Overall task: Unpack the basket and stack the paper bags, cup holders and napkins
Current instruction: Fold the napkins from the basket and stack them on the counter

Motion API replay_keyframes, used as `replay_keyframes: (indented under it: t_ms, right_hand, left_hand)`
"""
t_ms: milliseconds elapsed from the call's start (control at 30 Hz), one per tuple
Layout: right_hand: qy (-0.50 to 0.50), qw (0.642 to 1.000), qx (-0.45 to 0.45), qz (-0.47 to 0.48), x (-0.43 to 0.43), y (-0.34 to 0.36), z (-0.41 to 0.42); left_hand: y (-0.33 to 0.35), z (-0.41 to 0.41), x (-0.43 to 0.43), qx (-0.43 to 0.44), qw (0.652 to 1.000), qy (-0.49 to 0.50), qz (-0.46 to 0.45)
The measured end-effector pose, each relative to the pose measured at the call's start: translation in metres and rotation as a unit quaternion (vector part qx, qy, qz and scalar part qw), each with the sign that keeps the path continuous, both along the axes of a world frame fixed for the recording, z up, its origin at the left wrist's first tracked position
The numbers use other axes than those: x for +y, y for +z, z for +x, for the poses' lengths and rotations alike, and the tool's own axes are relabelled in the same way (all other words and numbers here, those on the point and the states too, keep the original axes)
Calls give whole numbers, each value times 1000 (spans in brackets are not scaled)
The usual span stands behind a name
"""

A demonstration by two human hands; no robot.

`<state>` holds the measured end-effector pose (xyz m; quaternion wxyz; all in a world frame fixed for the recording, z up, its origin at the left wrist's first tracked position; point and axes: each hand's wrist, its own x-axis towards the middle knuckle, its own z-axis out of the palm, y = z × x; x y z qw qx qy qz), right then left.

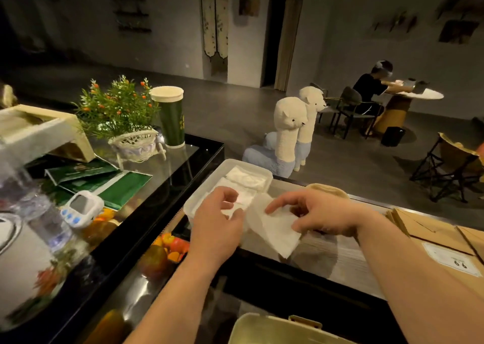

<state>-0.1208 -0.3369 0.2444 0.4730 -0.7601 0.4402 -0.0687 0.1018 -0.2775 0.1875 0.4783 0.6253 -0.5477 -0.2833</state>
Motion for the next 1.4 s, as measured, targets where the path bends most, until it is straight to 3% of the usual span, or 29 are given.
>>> replay_keyframes:
  t_ms: [67,133,233,367,467,600,733,767,867,1000,1133,1233,1300,1400]
  right_hand:
    - [-37,998,-21,-45,-31,4,14]
    - [-83,993,-45,-65,-61,5,31]
    - [-73,995,-59,-39,-93,4,62]
    - [-20,999,-38,15,-125,-17,91]
    - [22,999,49,-4,-130,-30,102]
    - [71,960,190,-195,-116,-42,112]
    - [82,848,298,-430,-96,-56,111]
    - [73,836,296,-456,-95,-56,110]
    - [59,864,261,-426,-94,-55,114]
    - [73,894,282,-339,-87,-57,127]
    - [-83,911,69,-398,-29,-48,88]
    - [-176,915,-52,-358,65,-77,38]
    - [-219,936,-34,-272,123,-123,9]
    - [-261,943,98,-181,192,-203,-32]
  left_hand:
    - [-6,18,-8,-161,985,34,-49]
    - [-15,31,-19,-296,954,0,-55]
    - [-34,42,-29,-383,918,-80,-59]
    - [-55,52,-31,-347,929,-97,-83]
    - [-58,52,-31,-337,933,-94,-86]
    - [-62,52,-31,-330,936,-95,-81]
    - [-64,48,-33,-332,936,-79,-85]
    - [-65,48,-34,-330,937,-75,-84]
    - [-63,46,-32,-329,939,-65,-75]
    - [-65,47,-35,-352,931,-64,-74]
    - [-63,42,-15,-347,925,-52,-146]
    - [-67,25,32,-276,927,-36,-251]
    - [-89,12,67,-247,936,-53,-246]
    - [-147,-10,116,-223,966,-97,-83]
